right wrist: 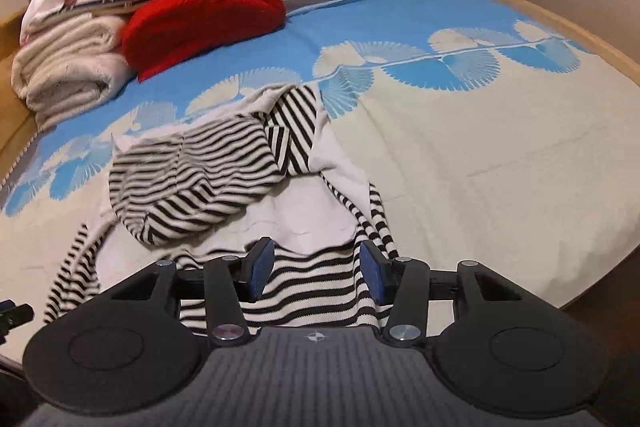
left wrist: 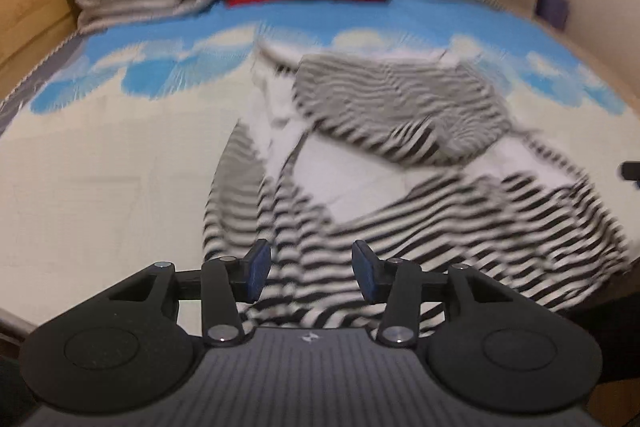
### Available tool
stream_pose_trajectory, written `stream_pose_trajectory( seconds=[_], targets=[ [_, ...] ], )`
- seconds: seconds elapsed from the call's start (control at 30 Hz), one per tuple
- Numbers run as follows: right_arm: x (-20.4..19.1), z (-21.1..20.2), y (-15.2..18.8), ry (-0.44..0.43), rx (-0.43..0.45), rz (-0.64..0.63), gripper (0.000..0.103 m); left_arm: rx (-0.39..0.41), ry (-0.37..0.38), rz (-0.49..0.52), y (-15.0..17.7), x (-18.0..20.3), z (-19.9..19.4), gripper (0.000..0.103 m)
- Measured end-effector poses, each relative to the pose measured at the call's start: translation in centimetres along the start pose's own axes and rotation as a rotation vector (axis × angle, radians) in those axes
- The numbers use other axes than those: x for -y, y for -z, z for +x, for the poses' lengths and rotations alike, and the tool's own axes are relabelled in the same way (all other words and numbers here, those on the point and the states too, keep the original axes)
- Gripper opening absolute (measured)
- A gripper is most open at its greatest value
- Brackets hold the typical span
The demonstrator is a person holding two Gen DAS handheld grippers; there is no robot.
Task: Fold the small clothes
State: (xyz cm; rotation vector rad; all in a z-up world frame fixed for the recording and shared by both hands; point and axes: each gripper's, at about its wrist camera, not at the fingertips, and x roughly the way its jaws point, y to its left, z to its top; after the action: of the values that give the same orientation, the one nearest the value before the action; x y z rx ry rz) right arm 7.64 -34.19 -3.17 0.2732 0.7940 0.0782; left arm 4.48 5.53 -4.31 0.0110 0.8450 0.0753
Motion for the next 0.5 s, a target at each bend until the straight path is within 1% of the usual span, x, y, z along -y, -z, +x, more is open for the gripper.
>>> stream_pose_trajectory(
  seconds=[0.07, 0.17, 0.23, 0.27, 0.43, 0.47, 0.5],
  targets=[
    [-0.3, 0.8, 0.4, 0.013, -0.015, -0.027, 0.049, -0.009, 0.004, -0.039, 0.1, -1.1, 0.9, 0.049],
    [-0.3, 2.2, 1.4, 0.032, -0.042, -0.04, 0.049, -0.041, -0.012, -0.085, 0.4, -2.6, 1.8, 0.049],
    [-0.2, 3.4, 2.1, 0.054, -0.079, -0.045, 0.049, -0.064, -0.004, -0.124, 0.4, -3.3, 2.1, 0.049],
    [-0.2, 3.9, 2.2, 0.069, -0.096, -0.041, 0.049, -0.071, -0.002, -0.135, 0.4, -3.5, 2.3, 0.049],
    [-0.1, 5.0, 2.4, 0.085, -0.117, -0.054, 0.05, -0.102, -0.008, -0.163, 0.4, -3.7, 3.0, 0.05],
    [0.0, 5.2, 2.5, 0.091, -0.13, -0.053, 0.051, -0.106, -0.013, -0.168, 0.4, -3.8, 3.2, 0.052],
    [0.1, 5.3, 2.6, 0.096, -0.139, -0.051, 0.051, -0.11, -0.02, -0.171, 0.4, -3.8, 3.3, 0.058]
  ],
)
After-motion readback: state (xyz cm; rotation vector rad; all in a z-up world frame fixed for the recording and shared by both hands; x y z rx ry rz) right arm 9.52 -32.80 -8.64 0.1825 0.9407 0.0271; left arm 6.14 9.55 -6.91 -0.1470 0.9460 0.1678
